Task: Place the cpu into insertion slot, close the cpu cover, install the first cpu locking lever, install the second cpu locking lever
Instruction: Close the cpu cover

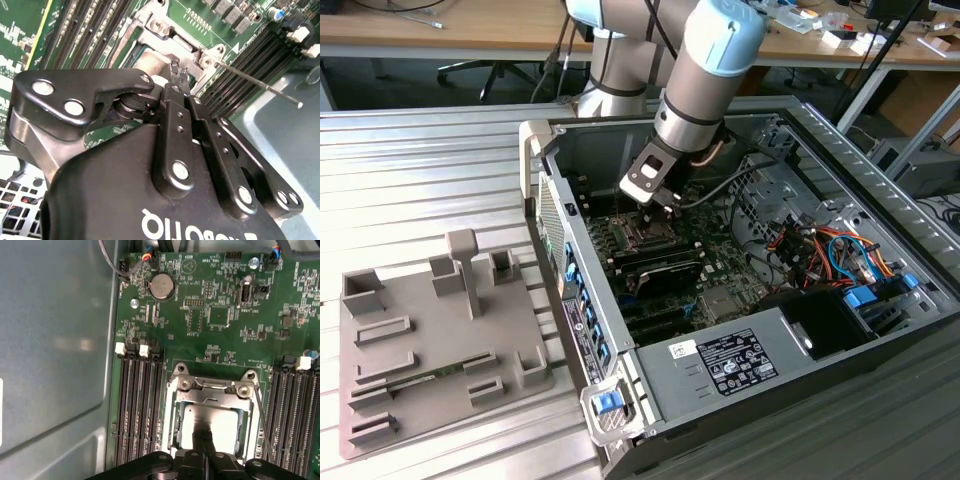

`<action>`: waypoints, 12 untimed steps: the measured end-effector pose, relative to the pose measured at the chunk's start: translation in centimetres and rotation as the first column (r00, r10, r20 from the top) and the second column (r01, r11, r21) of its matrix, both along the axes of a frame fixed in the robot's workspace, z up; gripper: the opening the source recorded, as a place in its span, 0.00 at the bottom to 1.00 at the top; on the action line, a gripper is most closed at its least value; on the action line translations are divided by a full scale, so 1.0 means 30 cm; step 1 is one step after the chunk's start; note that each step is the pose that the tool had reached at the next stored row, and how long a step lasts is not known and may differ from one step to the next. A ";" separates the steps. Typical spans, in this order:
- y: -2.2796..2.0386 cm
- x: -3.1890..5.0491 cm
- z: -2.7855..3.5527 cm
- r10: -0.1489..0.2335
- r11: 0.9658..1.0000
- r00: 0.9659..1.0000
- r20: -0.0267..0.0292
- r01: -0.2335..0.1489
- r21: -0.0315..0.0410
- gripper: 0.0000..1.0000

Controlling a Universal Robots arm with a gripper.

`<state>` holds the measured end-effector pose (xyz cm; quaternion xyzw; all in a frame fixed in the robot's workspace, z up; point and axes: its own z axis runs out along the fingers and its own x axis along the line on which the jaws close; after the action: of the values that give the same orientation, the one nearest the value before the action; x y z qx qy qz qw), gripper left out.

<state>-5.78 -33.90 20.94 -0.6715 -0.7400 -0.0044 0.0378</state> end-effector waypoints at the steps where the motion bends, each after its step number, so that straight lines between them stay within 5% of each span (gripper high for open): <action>1: 0.000 0.009 0.003 0.000 1.000 1.000 0.000 0.000 0.000 0.11; 6: 0.000 0.060 0.016 0.000 1.000 1.000 -0.002 0.000 0.000 0.11; 12: 0.000 0.070 0.092 0.000 1.000 1.000 -0.002 0.000 0.000 0.11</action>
<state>-3.68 -33.91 23.71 -0.6716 -0.7399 -0.0037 0.0384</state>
